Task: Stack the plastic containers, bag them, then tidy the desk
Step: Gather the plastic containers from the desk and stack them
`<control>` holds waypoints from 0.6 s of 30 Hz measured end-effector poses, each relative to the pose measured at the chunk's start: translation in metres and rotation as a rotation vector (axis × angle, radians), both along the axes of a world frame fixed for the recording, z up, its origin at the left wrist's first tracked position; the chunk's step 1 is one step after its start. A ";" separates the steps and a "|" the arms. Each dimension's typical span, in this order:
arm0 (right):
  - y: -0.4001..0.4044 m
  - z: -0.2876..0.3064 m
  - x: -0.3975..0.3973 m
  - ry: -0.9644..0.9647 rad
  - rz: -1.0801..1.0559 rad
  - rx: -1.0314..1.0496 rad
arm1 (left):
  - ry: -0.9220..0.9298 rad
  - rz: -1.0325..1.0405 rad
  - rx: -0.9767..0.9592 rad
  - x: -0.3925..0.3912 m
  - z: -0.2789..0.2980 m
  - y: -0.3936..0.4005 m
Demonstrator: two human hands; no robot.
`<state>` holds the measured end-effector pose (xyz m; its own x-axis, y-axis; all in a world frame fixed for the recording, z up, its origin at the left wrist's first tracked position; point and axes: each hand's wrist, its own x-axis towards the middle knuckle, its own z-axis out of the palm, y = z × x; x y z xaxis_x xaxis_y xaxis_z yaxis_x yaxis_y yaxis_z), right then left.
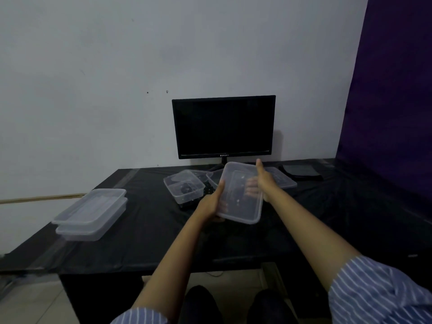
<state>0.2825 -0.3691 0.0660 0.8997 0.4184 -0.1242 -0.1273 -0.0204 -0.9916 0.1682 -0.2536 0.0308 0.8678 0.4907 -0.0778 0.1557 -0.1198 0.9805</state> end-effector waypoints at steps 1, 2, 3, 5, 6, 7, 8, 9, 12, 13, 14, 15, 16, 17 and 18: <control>-0.002 0.001 0.001 0.013 0.000 0.011 | -0.006 0.026 0.055 0.002 -0.003 -0.001; -0.002 0.001 0.002 0.036 0.004 0.034 | -0.021 0.053 0.111 0.004 -0.006 0.000; -0.002 0.002 0.000 0.063 0.012 0.064 | -0.037 0.095 0.173 0.005 -0.008 0.001; -0.001 0.000 -0.005 0.075 0.028 0.094 | -0.057 0.195 0.232 0.007 -0.007 0.003; 0.002 -0.003 -0.009 0.056 0.031 0.067 | -0.063 0.235 0.208 0.008 -0.006 0.005; 0.005 -0.006 -0.014 0.037 0.040 0.023 | -0.064 0.274 0.177 0.009 -0.004 0.007; 0.010 -0.010 -0.021 0.020 0.051 -0.024 | -0.060 0.309 0.183 0.010 -0.003 0.008; 0.014 -0.015 -0.027 0.005 0.054 -0.060 | -0.054 0.338 0.225 0.009 0.000 0.009; 0.025 -0.027 -0.040 -0.118 0.010 -0.091 | -0.027 0.393 0.292 0.007 0.006 0.012; 0.028 -0.028 -0.043 -0.179 -0.018 -0.111 | -0.014 0.396 0.319 0.007 0.008 0.013; 0.029 -0.028 -0.045 -0.230 -0.045 -0.139 | -0.004 0.392 0.354 0.006 0.008 0.014; 0.030 -0.028 -0.046 -0.264 -0.065 -0.166 | 0.003 0.392 0.384 0.006 0.006 0.015; 0.031 -0.028 -0.046 -0.282 -0.074 -0.189 | 0.006 0.403 0.383 0.006 0.004 0.016; 0.031 -0.028 -0.046 -0.294 -0.074 -0.203 | -0.004 0.417 0.355 0.006 0.002 0.017; 0.033 -0.027 -0.045 -0.306 -0.071 -0.207 | -0.017 0.428 0.325 0.006 0.000 0.017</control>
<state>0.2371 -0.3365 0.0389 0.9344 0.3474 0.0794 0.1656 -0.2261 -0.9599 0.1740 -0.2364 0.0310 0.5846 0.7975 0.1492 0.2421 -0.3469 0.9061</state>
